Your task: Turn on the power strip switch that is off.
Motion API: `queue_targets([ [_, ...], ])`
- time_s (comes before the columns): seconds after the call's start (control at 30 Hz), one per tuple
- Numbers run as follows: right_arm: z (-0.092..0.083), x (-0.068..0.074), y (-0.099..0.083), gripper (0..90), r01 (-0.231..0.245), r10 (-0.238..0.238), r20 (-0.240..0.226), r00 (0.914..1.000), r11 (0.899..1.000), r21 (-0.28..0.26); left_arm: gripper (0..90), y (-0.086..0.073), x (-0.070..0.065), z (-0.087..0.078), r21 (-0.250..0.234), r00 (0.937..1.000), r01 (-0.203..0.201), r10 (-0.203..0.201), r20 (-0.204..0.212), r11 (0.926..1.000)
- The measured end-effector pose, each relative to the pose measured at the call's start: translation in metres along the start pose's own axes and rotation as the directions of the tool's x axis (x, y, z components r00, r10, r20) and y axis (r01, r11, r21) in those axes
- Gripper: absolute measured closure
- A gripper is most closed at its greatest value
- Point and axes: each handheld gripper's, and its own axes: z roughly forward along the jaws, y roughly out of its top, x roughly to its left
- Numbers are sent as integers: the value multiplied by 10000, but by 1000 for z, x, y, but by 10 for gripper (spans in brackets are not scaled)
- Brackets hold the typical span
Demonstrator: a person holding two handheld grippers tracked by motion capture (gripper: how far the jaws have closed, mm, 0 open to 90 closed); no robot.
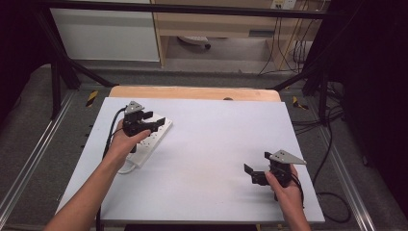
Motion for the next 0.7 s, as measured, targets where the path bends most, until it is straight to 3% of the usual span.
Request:
queue_targets([
  [0.23,0,0,0,22,-5,5,8,10000,10000,10,271,2,-4,-3,-116,9998,95,-93,183,9999],
  [0.53,0,0,0,22,-5,5,3,10000,10000,8,105,4,-8,-10,-353,9979,402,-383,524,9986],
  [0.7,0,0,0,22,0,0,-1,10000,10000,8,78,4,-11,-16,-603,9971,398,-356,679,9974],
])
